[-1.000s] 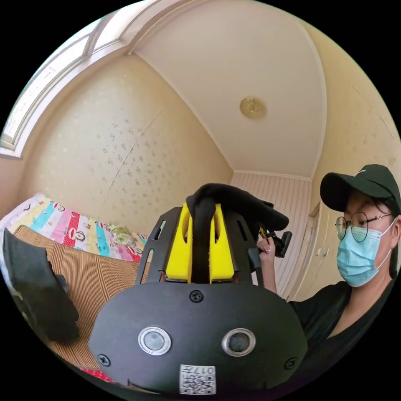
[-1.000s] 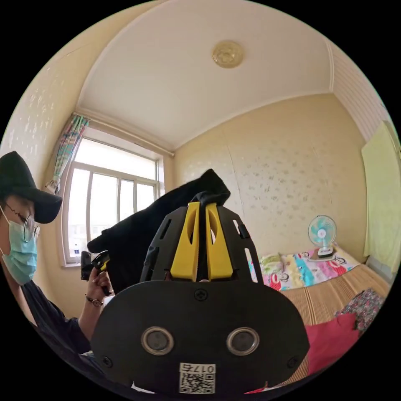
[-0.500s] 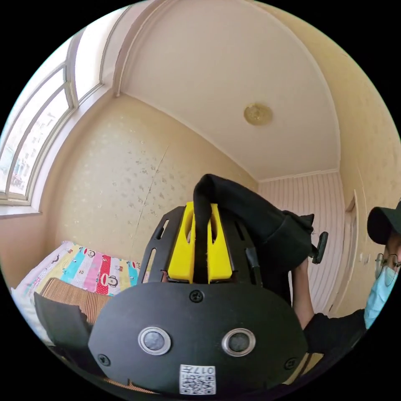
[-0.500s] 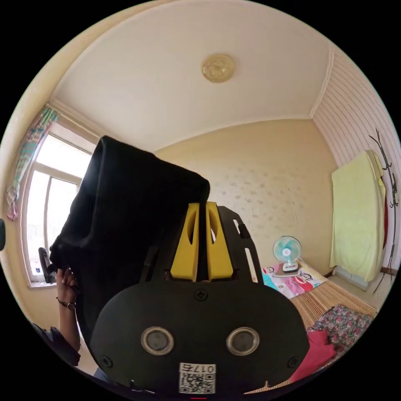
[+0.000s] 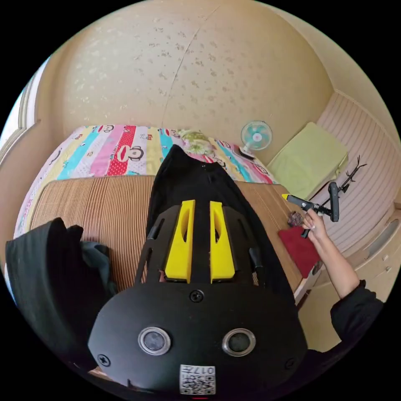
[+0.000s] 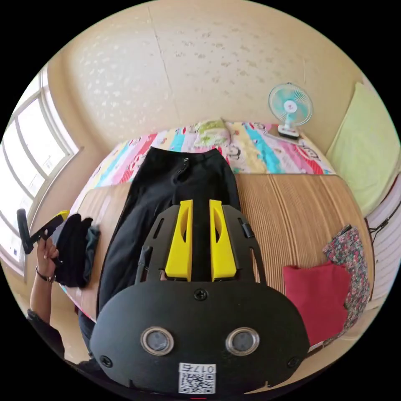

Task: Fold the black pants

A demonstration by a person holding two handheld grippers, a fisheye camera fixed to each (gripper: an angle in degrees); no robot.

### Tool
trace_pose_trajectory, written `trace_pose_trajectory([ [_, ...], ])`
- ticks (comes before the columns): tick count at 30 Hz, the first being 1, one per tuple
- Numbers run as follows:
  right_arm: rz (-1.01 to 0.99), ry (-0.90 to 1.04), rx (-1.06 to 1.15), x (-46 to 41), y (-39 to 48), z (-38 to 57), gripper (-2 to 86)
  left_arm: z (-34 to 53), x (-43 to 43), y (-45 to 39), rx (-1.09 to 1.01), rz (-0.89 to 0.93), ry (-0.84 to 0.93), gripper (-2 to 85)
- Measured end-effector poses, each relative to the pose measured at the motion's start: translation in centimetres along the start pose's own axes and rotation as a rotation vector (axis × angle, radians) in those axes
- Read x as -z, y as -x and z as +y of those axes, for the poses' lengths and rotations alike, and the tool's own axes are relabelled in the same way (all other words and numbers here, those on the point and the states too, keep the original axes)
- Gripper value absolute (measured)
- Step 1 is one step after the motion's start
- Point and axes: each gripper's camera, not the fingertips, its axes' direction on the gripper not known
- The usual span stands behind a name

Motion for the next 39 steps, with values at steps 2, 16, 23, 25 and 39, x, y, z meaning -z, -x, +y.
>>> trace_pose_trajectory([
  [2,-0.046,0.117,0.023,-5.4,-1.5,9.0,7.7,8.5,-4.3,-0.7,-0.053,0.013,0.145,7.1],
  [16,0.174,0.05,-0.152,4.6,-9.6,38.6,9.9,31.3,0.2,-11.1,0.063,0.099,0.122,7.8],
  [23,-0.002,0.263,-0.207,2.3,-17.8,37.5,9.0,26.2,-11.7,-17.0,-0.09,0.178,0.311,10.7],
  [25,-0.036,0.341,-0.111,2.7,-17.2,37.2,5.4,27.4,-12.5,-18.4,-0.119,0.046,0.271,8.1],
  [39,-0.149,0.212,-0.275,12.0,-27.0,48.2,4.3,28.8,3.6,-6.7,-0.049,-0.244,0.055,7.6],
])
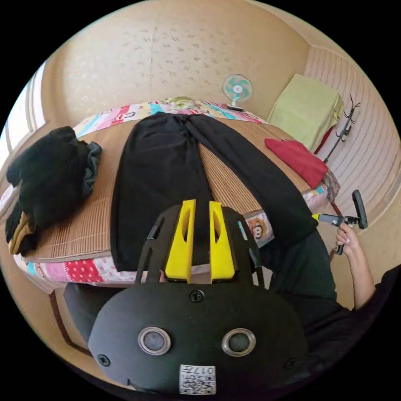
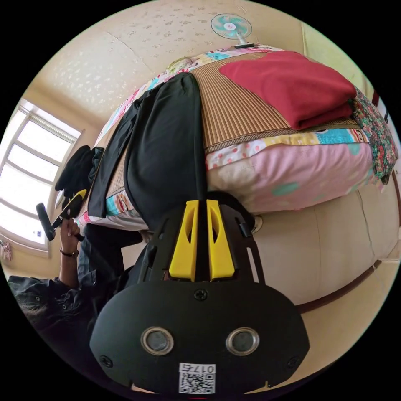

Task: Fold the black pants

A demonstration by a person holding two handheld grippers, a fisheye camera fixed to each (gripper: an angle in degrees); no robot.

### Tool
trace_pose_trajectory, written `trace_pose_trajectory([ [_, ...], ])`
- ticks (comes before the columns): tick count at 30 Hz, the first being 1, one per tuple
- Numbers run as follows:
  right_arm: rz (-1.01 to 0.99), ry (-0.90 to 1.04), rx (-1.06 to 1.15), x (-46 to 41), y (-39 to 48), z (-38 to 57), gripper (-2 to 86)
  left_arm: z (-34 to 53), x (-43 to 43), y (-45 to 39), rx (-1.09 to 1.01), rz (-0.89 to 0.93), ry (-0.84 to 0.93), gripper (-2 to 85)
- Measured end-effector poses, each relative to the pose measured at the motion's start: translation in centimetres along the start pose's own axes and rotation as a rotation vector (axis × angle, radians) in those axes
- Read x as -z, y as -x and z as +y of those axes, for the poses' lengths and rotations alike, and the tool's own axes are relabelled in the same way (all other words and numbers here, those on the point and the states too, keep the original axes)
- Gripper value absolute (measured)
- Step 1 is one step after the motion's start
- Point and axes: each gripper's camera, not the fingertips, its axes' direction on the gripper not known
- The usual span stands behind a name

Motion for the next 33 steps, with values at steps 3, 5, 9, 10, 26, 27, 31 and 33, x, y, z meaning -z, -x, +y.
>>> trace_pose_trajectory([
  [3,-0.019,-0.015,-0.042,0.4,-1.1,0.1,6.1,-1.9,-3.2,7.0,0.154,-0.054,0.12,12.5],
  [5,-0.056,0.003,-0.076,0.7,-1.9,-0.2,7.9,-1.6,-6.8,8.9,0.163,-0.033,0.236,13.2],
  [9,-0.043,0.044,-0.116,1.1,-3.1,-0.2,9.2,-0.5,-6.3,6.9,0.12,-0.087,0.217,4.8],
  [10,-0.042,0.05,-0.118,1.4,-3.4,0.0,9.5,0.1,-6.0,6.5,0.112,-0.075,0.225,1.6],
  [26,-0.406,-0.328,-0.006,12.6,-6.2,9.1,3.4,4.0,8.3,10.1,0.118,0.309,0.092,6.8],
  [27,-0.399,-0.391,0.037,14.1,-5.0,9.7,3.1,3.3,9.1,10.0,0.108,0.353,0.086,7.7],
  [31,-0.382,-0.392,0.436,17.5,6.6,10.5,1.8,-1.5,13.5,8.4,0.073,0.751,-0.062,9.8],
  [33,-0.374,-0.311,0.572,15.6,10.8,10.9,1.3,-4.0,13.0,7.6,0.056,0.822,-0.044,11.3],
])
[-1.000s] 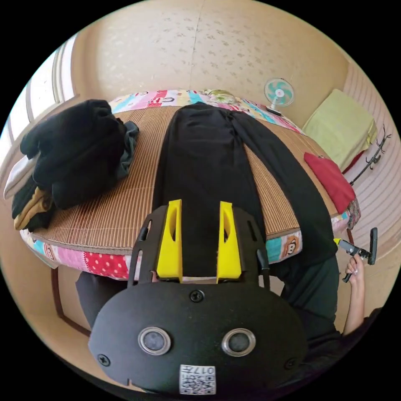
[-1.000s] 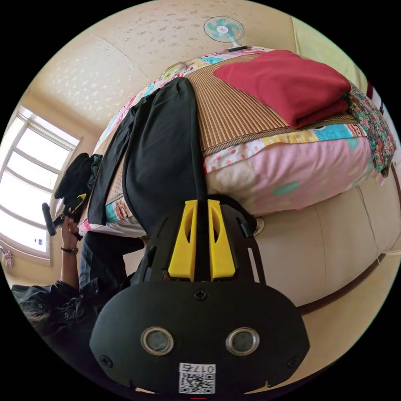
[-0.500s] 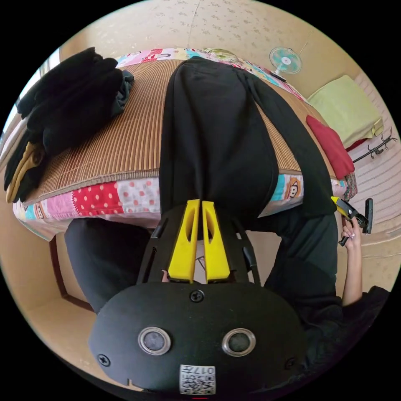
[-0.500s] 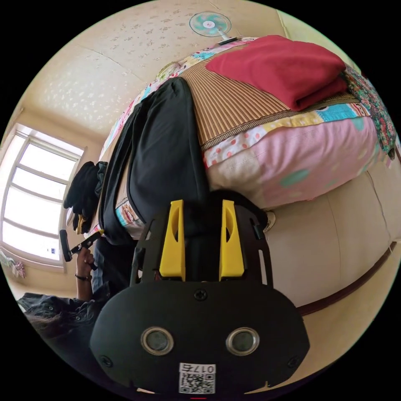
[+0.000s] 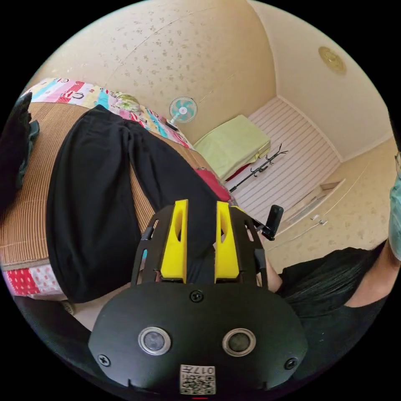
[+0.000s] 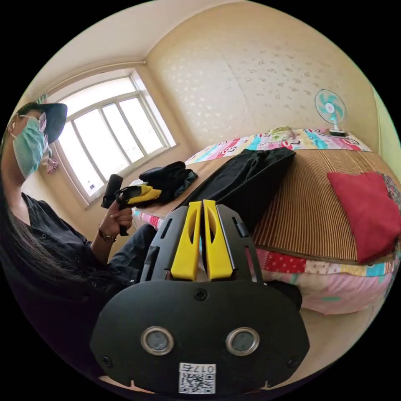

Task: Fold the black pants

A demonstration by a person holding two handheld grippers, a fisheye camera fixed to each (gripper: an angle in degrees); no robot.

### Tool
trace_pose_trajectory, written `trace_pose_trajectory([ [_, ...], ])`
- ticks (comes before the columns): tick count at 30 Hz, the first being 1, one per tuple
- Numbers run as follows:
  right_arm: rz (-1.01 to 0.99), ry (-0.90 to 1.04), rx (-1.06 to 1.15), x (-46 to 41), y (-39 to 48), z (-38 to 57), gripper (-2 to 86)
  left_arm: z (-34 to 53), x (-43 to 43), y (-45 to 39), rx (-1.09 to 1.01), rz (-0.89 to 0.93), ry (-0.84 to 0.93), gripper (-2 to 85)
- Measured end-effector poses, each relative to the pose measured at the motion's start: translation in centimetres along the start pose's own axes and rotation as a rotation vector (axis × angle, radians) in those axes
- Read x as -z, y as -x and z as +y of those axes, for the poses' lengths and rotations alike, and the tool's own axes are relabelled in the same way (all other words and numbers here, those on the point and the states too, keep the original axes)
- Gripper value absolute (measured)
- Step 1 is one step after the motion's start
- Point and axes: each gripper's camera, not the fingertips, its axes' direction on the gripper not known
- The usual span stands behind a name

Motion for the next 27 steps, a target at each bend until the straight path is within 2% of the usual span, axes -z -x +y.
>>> trace_pose_trajectory([
  [2,-0.11,0.067,0.052,-3.9,1.6,0.6,0.7,-2.9,-3.4,1.9,0.055,0.018,0.084,13.5],
  [4,-0.236,0.046,0.038,-5.6,1.7,1.4,0.5,-3.9,-7.0,4.0,0.109,0.094,0.173,13.7],
  [6,-0.171,0.12,0.015,-7.8,1.4,2.0,0.4,-4.0,-11.3,5.3,0.109,0.1,0.29,13.2],
  [7,-0.102,0.186,0.012,-9.0,0.8,2.4,0.3,-3.6,-13.3,6.3,0.145,-0.002,0.352,12.4],
  [9,-0.101,0.221,-0.033,-9.4,-1.1,2.9,0.4,-2.8,-13.0,6.8,0.136,-0.069,0.316,11.5],
  [11,-0.14,0.214,-0.133,-8.5,-4.2,3.8,0.4,-1.5,-9.9,6.8,0.123,-0.163,0.19,11.6],
  [13,-0.116,0.207,-0.18,-8.0,-6.0,4.9,0.4,-0.7,-8.4,6.9,0.123,-0.238,0.168,12.5],
  [18,-0.04,0.257,-0.268,-10.1,-10.0,7.1,0.6,0.9,-9.8,5.4,0.001,-0.372,0.318,14.3],
  [20,-0.021,0.274,-0.28,-12.3,-11.6,6.6,0.9,2.0,-10.5,3.5,-0.074,-0.472,0.313,12.1],
  [24,0.019,0.271,-0.268,-15.9,-14.4,3.3,1.6,2.4,-10.4,2.9,-0.02,-0.412,0.353,4.9],
  [27,0.1,0.246,-0.251,-19.6,-18.0,-1.6,3.5,2.3,-7.6,2.6,0.041,-0.253,0.297,1.0],
])
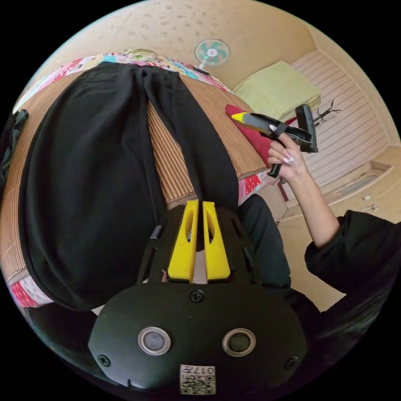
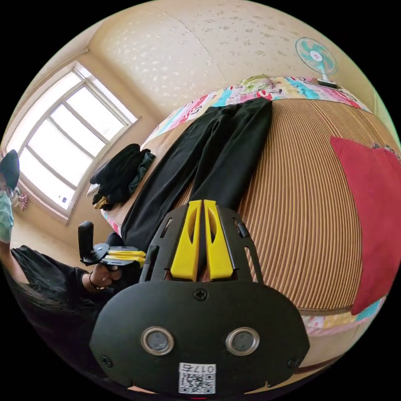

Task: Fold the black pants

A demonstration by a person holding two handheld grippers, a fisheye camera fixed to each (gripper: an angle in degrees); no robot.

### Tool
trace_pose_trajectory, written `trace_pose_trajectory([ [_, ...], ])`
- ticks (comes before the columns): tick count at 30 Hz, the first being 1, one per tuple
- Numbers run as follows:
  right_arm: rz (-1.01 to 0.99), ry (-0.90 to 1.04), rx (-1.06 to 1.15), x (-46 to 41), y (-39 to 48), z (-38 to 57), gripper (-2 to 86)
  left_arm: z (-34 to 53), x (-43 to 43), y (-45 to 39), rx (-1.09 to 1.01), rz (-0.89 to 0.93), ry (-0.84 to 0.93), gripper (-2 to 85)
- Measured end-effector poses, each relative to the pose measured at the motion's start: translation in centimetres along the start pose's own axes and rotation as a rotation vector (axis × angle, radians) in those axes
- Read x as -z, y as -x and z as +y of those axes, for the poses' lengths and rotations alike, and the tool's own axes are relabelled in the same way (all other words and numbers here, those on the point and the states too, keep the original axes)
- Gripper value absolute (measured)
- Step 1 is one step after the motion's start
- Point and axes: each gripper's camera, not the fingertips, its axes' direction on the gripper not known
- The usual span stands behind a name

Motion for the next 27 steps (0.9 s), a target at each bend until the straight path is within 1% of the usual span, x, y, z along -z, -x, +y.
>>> trace_pose_trajectory([
  [1,0.053,-0.018,-0.02,-1.4,-1.1,-3.3,4.9,0.1,1.8,-0.3,-0.013,0.086,-0.045,0.6],
  [2,0.111,-0.028,-0.058,-3.1,-2.2,-6.9,7.0,0.2,3.5,-0.7,-0.024,0.132,-0.086,0.3],
  [3,0.135,-0.029,-0.072,-4.0,-2.7,-8.8,8.0,0.1,4.2,-0.9,-0.029,0.134,-0.097,0.2],
  [5,0.2,-0.022,-0.104,-8.3,-4.4,-16.7,11.1,-0.4,5.9,-2.0,-0.062,0.12,-0.112,-0.3],
  [6,0.205,-0.008,-0.107,-9.7,-4.7,-18.9,12.0,-0.5,6.2,-2.2,-0.067,0.128,-0.115,-0.4],
  [8,0.244,0.049,-0.152,-15.0,-6.3,-26.3,15.1,-1.2,6.6,-2.4,-0.073,0.195,-0.122,-0.6],
  [9,0.265,0.056,-0.169,-16.2,-6.7,-27.9,15.4,-1.3,6.6,-2.5,-0.072,0.212,-0.12,-0.7],
  [10,0.337,0.066,-0.207,-18.3,-7.5,-30.7,16.1,-1.7,6.5,-2.5,-0.072,0.242,-0.116,-0.7],
  [11,0.44,0.08,-0.243,-20.3,-8.5,-32.8,16.0,-1.9,6.5,-2.6,-0.079,0.262,-0.115,-0.8],
  [12,0.49,0.093,-0.259,-21.2,-9.0,-33.7,16.0,-2.0,6.5,-2.6,-0.081,0.269,-0.116,-0.8],
  [14,0.638,0.202,-0.344,-25.3,-12.0,-35.4,12.8,-2.4,6.7,-2.6,-0.082,0.312,-0.127,-0.9],
  [15,0.663,0.227,-0.361,-26.1,-12.6,-35.4,11.3,-2.5,6.9,-2.5,-0.077,0.327,-0.133,-0.9],
  [16,0.683,0.224,-0.366,-26.9,-13.2,-35.4,8.0,-2.6,7.2,-2.1,-0.061,0.359,-0.143,-0.9],
  [17,0.692,0.161,-0.319,-26.9,-12.4,-35.3,4.3,-2.6,7.5,-1.6,-0.05,0.388,-0.153,-0.9],
  [18,0.703,0.12,-0.281,-26.8,-11.5,-35.3,3.9,-2.6,7.7,-1.4,-0.045,0.401,-0.159,-0.9],
  [19,0.716,0.024,-0.191,-26.5,-9.1,-35.1,3.1,-2.4,8.2,-0.8,-0.039,0.427,-0.177,-0.9],
  [20,0.693,-0.075,-0.086,-26.3,-6.0,-34.9,2.8,-2.1,8.7,-0.4,-0.04,0.455,-0.196,-0.9],
  [22,0.641,-0.168,0.01,-26.7,-1.4,-34.9,2.3,-1.3,9.6,0.1,-0.045,0.485,-0.217,-0.9],
  [24,0.536,-0.207,0.058,-27.9,3.0,-35.5,2.2,-0.1,10.7,0.5,-0.039,0.464,-0.226,-0.9],
  [26,0.388,-0.236,0.111,-30.5,8.7,-36.5,2.1,2.1,12.6,1.1,0.012,0.38,-0.27,-0.9],
  [27,0.362,-0.243,0.121,-31.3,10.0,-36.6,2.1,2.7,13.2,1.3,0.029,0.355,-0.287,-0.9],
])
